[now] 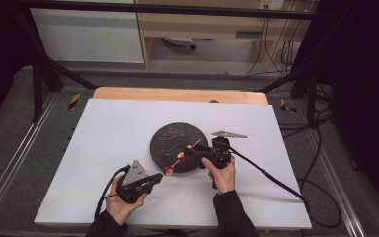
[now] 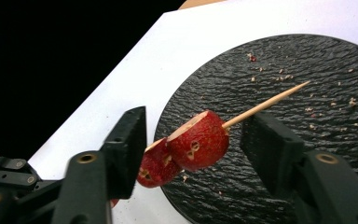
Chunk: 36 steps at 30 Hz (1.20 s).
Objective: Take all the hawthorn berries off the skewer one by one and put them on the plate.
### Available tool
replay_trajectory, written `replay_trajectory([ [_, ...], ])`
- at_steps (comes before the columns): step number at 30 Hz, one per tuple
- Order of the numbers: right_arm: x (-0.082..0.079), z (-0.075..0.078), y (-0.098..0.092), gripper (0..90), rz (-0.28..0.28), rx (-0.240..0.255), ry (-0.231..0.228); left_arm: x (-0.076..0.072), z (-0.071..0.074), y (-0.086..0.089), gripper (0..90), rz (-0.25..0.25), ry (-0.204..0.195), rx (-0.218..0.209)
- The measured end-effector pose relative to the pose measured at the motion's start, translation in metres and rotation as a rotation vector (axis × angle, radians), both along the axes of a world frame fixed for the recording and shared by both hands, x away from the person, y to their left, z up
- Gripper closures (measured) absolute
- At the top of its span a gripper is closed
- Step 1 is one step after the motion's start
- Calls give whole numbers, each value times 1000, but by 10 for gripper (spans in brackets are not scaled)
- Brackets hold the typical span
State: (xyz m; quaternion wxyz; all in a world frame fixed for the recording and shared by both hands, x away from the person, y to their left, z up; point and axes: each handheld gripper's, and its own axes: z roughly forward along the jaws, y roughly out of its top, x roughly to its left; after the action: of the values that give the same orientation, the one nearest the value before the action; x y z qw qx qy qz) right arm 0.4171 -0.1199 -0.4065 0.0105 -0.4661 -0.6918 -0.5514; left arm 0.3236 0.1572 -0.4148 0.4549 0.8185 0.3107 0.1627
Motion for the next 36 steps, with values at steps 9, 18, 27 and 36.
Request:
replay_trajectory([
  [9, 1, 0, 1, 545, 9, 34, 46, -1, 0, -1, 878, -1, -6, 1],
  [18, 1, 2, 0, 592, 8, 61, 53, -2, -1, 0, 879, -3, -10, 0],
  [27, 4, 5, -3, 609, 3, 73, 57, -3, 0, 2, 879, 1, -20, -2],
  [36, 12, 9, -8, 612, -26, 84, 57, -3, 1, 6, 879, 9, -21, -10],
])
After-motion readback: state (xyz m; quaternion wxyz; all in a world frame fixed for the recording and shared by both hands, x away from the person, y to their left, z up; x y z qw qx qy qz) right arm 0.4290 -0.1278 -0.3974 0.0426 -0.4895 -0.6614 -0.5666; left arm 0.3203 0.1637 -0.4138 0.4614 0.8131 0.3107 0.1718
